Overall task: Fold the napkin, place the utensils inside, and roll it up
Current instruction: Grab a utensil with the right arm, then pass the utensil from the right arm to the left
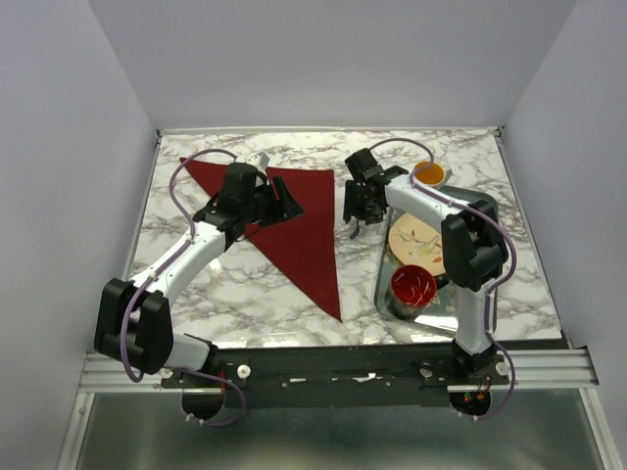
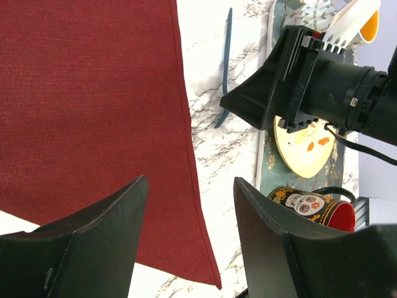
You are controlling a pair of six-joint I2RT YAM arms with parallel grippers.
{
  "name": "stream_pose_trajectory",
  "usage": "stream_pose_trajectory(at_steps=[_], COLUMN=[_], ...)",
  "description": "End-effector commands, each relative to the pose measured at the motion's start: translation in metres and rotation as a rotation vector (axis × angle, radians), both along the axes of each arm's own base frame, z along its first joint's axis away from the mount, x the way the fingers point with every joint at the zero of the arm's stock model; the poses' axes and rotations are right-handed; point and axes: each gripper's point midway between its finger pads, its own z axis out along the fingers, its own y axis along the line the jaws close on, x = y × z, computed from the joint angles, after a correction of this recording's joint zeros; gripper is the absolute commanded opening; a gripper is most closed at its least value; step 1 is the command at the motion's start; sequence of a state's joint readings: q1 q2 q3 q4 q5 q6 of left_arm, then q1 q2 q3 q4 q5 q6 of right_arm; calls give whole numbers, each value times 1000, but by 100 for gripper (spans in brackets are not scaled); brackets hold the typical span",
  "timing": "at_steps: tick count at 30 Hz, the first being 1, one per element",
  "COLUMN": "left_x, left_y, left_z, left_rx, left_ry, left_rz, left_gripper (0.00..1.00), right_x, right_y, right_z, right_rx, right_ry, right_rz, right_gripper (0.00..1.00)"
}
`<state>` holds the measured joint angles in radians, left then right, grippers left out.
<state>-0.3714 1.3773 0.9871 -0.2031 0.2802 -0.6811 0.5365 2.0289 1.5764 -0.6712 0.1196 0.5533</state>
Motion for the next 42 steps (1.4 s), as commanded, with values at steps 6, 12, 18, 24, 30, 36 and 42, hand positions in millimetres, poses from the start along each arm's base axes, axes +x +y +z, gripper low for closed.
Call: stream_pose_trajectory(at_steps=[6,12,18,24,30,36,42], left_x=[-4,-3,-3,-4,-6,-1,4], left_y=[-4,-5,-6,-11,-41,-60,-61], left_z=[21,26,34,38,42,34,16], left_rx=[-37,-40,-50,-75,-239,-400,-363], left_ry=[-53,-51,-57,-41,16,101,155], left_rz=[-33,-41,-41,-57,-147,-152,-61], left_gripper=[68,68,68,69,71,61,61], right_x=[2,1,0,-2,-10,-53,-83], right_y=[-2,-5,-8,-13,-1,58,76], right_z=[-24,-35,-40,-37,5,58,81], right_rx=[-34,-47,-61,-73,37,429,627], right_ry=[10,23,8,-4,-111,-149,-163], right_rz=[7,14,23,47,176,452,546], right_gripper=[57,55,39,3,1,1,1])
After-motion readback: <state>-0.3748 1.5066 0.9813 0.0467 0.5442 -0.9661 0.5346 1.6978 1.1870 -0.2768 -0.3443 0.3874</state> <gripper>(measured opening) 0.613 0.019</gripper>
